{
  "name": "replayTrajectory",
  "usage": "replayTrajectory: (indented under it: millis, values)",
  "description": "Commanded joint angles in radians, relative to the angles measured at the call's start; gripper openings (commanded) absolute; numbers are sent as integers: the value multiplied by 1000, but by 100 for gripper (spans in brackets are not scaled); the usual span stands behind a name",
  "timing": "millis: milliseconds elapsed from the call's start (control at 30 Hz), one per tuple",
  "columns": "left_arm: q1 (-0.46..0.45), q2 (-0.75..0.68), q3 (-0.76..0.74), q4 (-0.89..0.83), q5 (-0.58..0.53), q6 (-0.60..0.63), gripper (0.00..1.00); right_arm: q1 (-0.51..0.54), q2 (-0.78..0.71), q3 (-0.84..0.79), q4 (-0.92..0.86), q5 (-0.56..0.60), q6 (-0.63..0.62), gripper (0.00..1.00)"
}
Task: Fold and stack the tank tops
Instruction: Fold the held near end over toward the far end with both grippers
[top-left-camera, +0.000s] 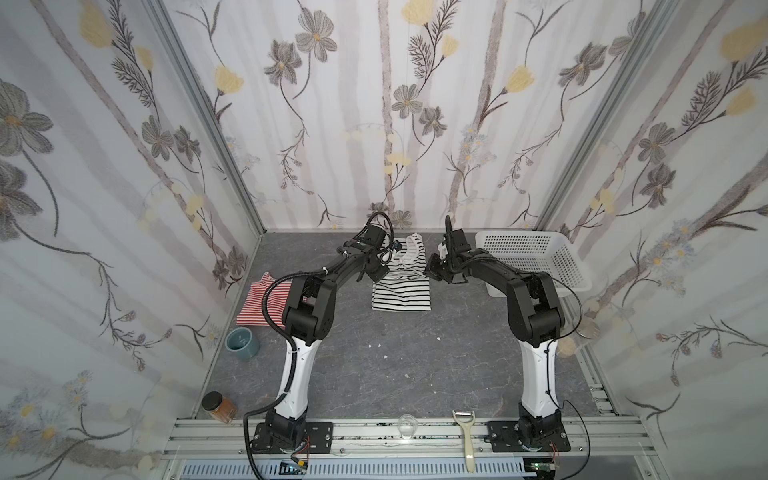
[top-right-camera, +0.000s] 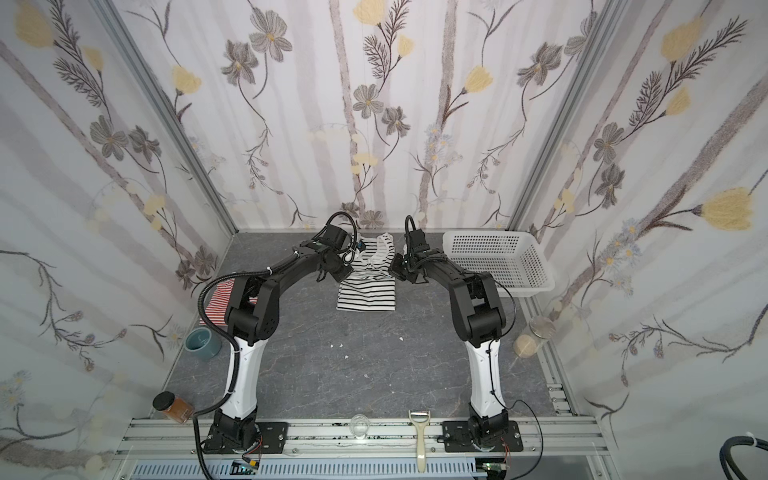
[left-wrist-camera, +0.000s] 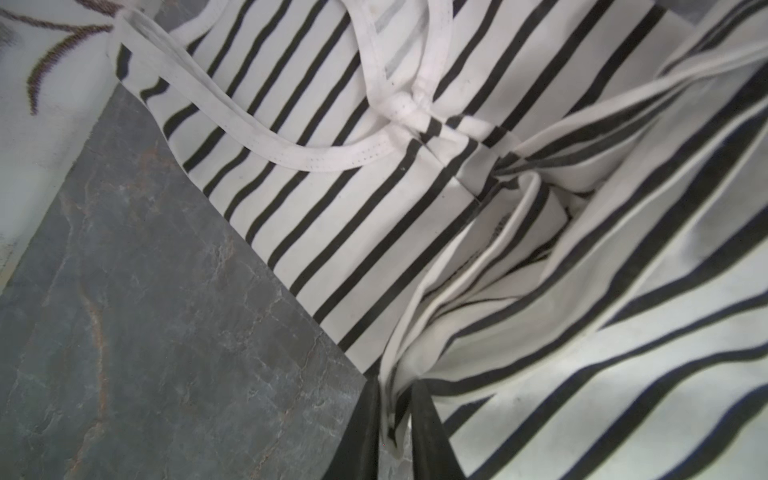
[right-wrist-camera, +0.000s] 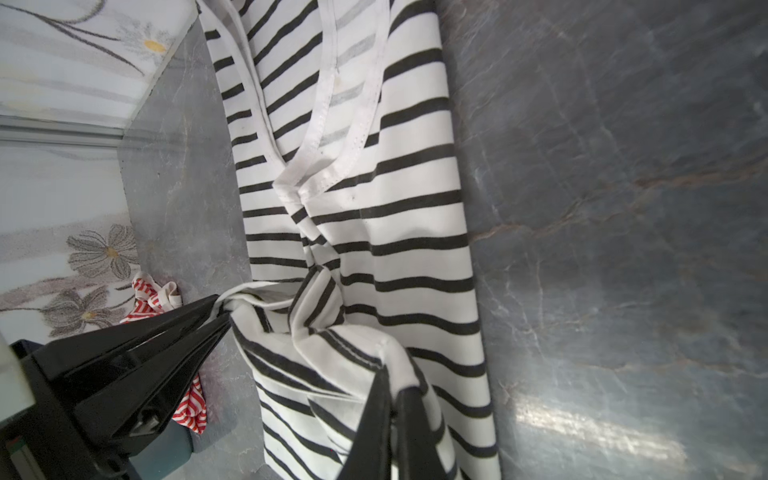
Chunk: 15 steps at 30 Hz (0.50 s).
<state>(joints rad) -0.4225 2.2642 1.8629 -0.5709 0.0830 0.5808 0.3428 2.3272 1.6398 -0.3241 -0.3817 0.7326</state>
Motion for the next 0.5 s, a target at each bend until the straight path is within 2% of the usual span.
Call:
replayTrajectory:
  millis: [0, 67, 133, 233, 333, 467]
  values:
    - [5, 26, 57, 8, -42, -47, 24, -11, 20, 42, 20, -37, 13, 13]
    - [7, 27, 77, 8, -58, -76, 28, -12, -2, 41, 26, -32, 8, 27]
    - [14, -3, 70, 9, -49, -112, 29, -10, -52, 8, 37, -9, 4, 35]
    - [13, -81, -9, 10, 21, -131, 30, -7, -118, -70, 71, 6, 2, 36]
    - [6, -128, -73, 14, 86, -142, 30, 1, -132, -112, 77, 23, -6, 32]
    - [-2, -102, -81, 19, 148, -140, 28, 8, -78, -90, 72, 11, -9, 15]
